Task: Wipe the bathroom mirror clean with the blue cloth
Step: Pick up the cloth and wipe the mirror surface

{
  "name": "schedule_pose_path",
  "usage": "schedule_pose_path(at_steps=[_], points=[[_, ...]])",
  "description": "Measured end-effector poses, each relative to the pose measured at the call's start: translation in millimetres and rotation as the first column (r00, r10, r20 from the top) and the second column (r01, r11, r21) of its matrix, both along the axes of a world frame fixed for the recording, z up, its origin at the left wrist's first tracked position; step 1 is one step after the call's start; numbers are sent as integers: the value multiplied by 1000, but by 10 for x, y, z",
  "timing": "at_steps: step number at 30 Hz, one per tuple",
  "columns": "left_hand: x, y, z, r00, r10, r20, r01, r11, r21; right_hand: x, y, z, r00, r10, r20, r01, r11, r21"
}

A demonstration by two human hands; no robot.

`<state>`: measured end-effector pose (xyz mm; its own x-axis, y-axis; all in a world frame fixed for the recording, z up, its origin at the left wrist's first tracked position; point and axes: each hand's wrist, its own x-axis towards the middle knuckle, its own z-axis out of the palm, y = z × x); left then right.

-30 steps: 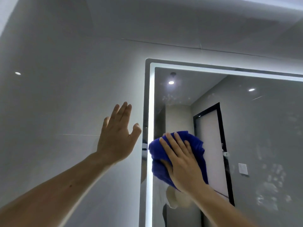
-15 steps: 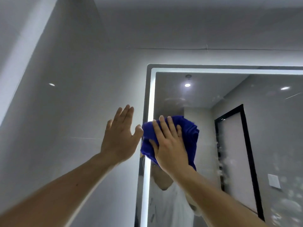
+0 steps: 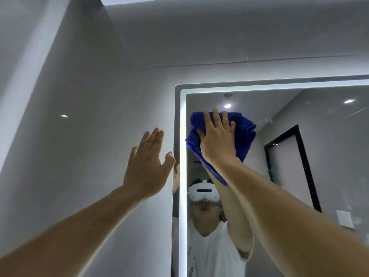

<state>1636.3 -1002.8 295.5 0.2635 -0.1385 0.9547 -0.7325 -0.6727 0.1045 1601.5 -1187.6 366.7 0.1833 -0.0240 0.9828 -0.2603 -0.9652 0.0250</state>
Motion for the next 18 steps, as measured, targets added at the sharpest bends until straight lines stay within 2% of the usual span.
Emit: schedule_pose_path(at_steps=[3,8,11,12,16,18], points=[[75,-31,35,1000,-22,-4,22,1000,12,88,67,-259,1000,19,-23,-22,992,-122],[92,-41,108,995,-96,-18,96,995,7,-1,-55,-891,979,-8,-203,-61,940,-336],[98,-35,150,994,-112,-5,112,994,16,-97,-272,-737,970,-24,-240,-83,901,-425],[104,-23,177,993,-115,-6,115,993,18,-113,-304,-597,979,1,-205,-85,913,-399],[144,43,266,996,-84,-30,84,996,22,-104,-228,109,997,50,52,-45,994,-100],[158,62,312,997,-71,-26,72,997,27,-42,-98,403,995,27,94,-25,1000,-18]])
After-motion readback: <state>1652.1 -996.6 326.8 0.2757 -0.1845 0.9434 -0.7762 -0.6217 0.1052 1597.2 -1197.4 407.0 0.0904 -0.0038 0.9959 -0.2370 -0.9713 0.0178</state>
